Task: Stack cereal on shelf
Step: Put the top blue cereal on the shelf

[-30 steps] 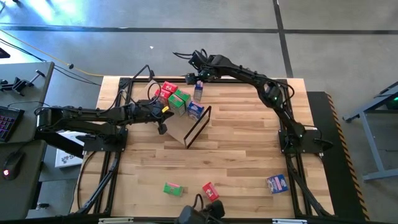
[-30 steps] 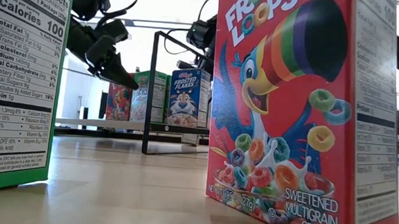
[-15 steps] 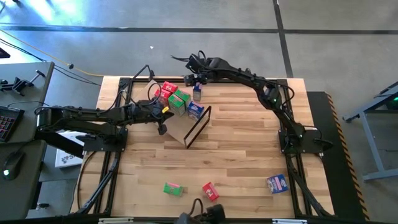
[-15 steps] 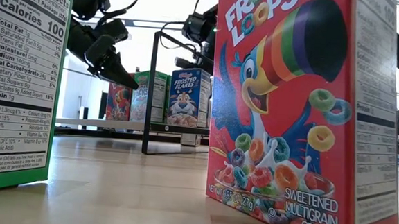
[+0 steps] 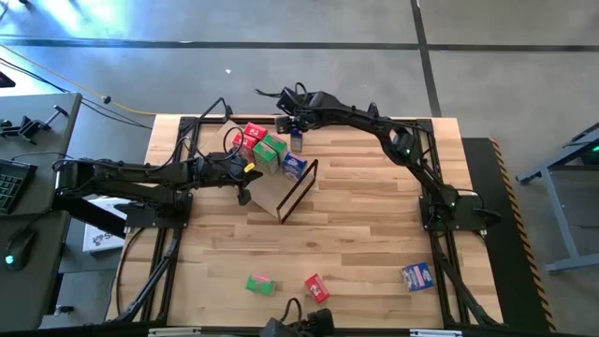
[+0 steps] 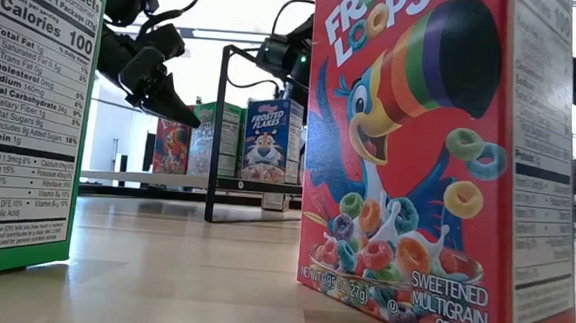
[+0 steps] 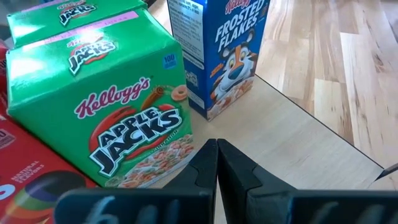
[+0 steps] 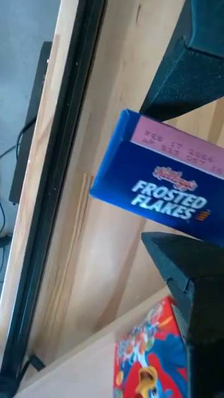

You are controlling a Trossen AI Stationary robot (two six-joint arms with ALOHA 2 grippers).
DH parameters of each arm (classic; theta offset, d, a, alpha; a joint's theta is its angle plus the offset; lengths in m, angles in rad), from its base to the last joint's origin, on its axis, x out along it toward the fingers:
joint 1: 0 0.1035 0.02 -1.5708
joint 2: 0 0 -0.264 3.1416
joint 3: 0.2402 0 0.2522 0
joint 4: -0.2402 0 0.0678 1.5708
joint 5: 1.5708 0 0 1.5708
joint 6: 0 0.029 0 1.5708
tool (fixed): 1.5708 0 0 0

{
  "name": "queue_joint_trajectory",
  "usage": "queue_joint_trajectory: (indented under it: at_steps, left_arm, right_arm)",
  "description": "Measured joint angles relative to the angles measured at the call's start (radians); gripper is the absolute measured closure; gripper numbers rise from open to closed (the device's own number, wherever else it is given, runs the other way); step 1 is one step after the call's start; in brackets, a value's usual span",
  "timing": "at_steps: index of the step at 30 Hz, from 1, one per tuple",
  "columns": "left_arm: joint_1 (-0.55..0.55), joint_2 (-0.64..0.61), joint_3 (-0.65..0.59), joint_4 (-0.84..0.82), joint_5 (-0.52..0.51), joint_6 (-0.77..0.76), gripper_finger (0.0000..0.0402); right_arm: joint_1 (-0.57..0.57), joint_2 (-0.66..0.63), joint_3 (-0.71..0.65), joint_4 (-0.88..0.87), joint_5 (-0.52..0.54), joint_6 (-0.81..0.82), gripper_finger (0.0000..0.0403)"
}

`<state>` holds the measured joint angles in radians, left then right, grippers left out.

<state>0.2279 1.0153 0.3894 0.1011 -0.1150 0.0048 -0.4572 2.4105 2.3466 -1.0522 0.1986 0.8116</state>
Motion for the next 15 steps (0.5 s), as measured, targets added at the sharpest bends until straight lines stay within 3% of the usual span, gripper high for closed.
queue_joint_trajectory:
  at_steps: [7,15]
  left_arm:
    - [0.0,0.0,0.0,-0.006,0.0,0.0,0.0401]
    - [0.0,-0.008,0.0,-0.059,-0.001,0.0,0.0401]
  right_arm:
    - [-0.001,0.0,0.0,-0.019,0.007,-0.005,0.0123]
    - [-0.002,0.0,0.0,-0.037,0.0,-0.027,0.0205]
